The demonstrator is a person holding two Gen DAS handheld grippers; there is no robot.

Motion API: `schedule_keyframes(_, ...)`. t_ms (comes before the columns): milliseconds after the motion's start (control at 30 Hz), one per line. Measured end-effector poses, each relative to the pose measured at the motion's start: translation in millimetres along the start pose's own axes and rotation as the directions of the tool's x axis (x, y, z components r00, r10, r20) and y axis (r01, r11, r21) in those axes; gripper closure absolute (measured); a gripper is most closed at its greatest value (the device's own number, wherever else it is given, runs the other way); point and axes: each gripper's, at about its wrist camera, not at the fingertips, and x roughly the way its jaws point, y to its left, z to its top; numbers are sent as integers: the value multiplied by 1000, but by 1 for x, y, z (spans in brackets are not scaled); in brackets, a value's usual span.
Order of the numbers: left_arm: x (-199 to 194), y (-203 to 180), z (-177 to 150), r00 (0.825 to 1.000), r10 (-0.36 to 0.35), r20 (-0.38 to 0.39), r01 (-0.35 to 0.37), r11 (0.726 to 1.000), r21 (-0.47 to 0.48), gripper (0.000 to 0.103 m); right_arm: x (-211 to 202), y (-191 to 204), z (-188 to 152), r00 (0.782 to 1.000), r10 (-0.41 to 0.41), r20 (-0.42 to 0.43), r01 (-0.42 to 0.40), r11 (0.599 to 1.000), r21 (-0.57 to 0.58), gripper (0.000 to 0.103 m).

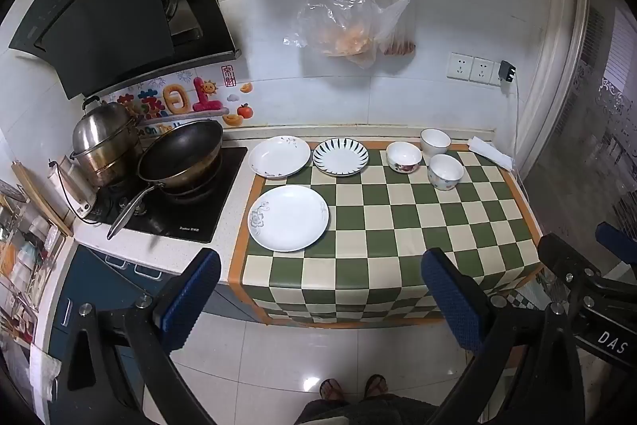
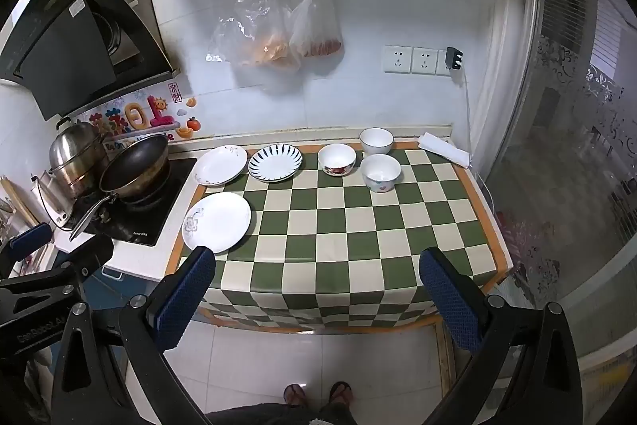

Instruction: Organize plates and bowls

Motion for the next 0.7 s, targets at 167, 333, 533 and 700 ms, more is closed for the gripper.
schedule_keyframes(167,0,0,0,1000,-5,0,5,1000,-5,0,1,-1,1,1000,6,-5,-6,1000,5,0)
schedule_keyframes(333,1,0,-1,1000,-6,-3,6,1000,-6,0,7,-2,-6,1000,1,-8,-1,1000,9,0)
schedule_keyframes(533,2,-4,1,1000,-5,-4,5,1000,-5,0,5,-4,-1,1000,-11,-10,11,1000,8,0)
schedule_keyframes(700,2,-4,2,1000,-7,-6,7,1000,-5,0,6,-3,-1,1000,-16,-10,16,1000,6,0)
